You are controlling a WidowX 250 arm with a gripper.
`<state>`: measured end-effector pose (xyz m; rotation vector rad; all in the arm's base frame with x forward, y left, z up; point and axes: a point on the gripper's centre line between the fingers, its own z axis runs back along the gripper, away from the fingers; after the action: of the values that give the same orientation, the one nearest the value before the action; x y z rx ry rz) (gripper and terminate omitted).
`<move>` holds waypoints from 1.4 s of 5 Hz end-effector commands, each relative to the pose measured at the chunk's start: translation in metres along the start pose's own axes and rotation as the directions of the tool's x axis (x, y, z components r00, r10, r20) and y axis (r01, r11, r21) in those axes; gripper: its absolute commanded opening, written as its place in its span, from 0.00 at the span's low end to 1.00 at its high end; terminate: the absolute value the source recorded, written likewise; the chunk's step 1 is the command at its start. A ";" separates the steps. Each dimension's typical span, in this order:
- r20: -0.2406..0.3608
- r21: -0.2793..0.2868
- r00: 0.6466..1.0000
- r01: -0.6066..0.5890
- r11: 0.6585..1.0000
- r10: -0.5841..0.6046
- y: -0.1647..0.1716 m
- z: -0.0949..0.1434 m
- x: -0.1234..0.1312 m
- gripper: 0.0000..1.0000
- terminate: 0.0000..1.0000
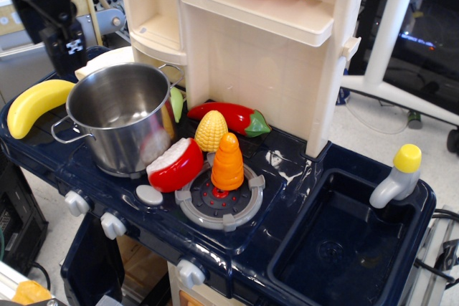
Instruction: Put banana in pot or pan
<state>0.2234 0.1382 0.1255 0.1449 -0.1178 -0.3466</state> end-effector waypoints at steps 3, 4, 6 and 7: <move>0.099 -0.016 0.995 -0.028 0.999 0.030 0.070 -0.044 0.006 1.00 0.00; 0.115 -0.032 0.993 -0.023 0.999 0.026 0.068 -0.070 -0.001 1.00 0.00; 0.098 -0.058 0.990 -0.100 0.993 0.105 0.057 -0.106 0.004 1.00 0.00; 0.094 -0.051 0.988 -0.116 0.992 0.120 0.055 -0.099 0.002 0.00 0.00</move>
<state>0.2442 0.1957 0.0212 0.0289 -0.1500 -0.2414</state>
